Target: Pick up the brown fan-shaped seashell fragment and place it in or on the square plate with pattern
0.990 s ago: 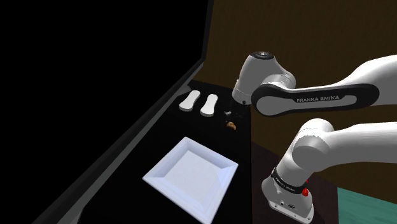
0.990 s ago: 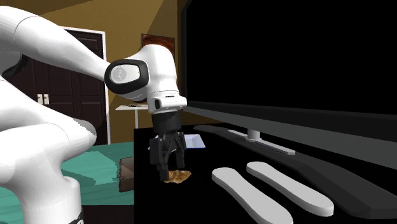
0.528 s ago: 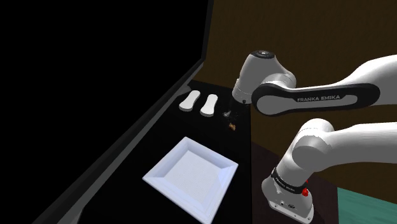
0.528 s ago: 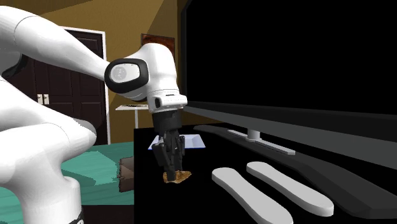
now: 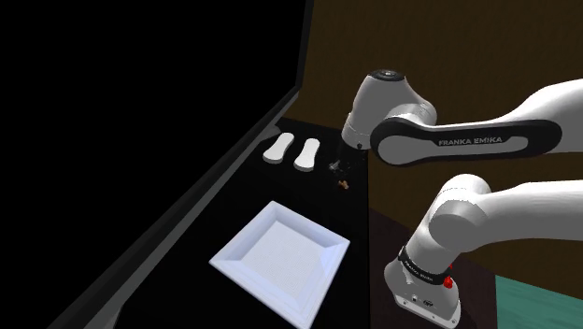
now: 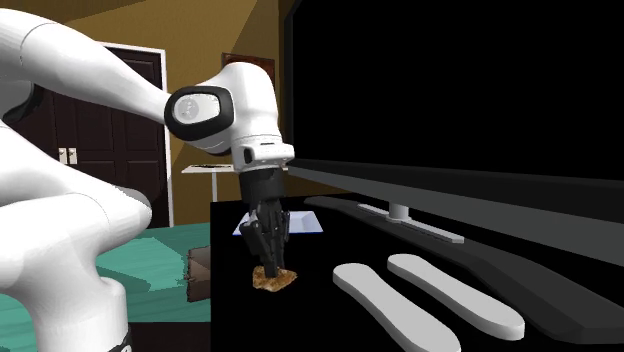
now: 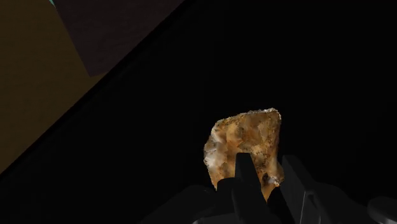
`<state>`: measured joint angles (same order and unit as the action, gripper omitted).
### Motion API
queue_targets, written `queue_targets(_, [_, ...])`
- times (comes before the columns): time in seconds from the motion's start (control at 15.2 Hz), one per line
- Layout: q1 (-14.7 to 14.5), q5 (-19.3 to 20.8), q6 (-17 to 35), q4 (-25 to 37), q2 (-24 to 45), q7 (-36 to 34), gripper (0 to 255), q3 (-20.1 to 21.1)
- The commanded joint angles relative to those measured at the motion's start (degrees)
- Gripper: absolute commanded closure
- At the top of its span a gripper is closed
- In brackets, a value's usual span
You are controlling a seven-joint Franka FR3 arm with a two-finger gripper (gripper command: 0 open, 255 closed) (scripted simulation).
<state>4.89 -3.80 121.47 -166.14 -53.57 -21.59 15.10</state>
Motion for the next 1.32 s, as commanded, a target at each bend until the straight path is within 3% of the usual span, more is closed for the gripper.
queue_targets(0.0, [0.0, 0.2, -1.9, 1.1, -0.6, 0.2, 255, -0.3])
queue_targets(0.92, [0.9, 1.4, -12.6, 10.5, -2.0, 1.5, 255, -2.1])
queue_targets(1.25, [-2.8, -3.4, -14.3, 12.7, -1.2, -6.0, 255, 5.2])
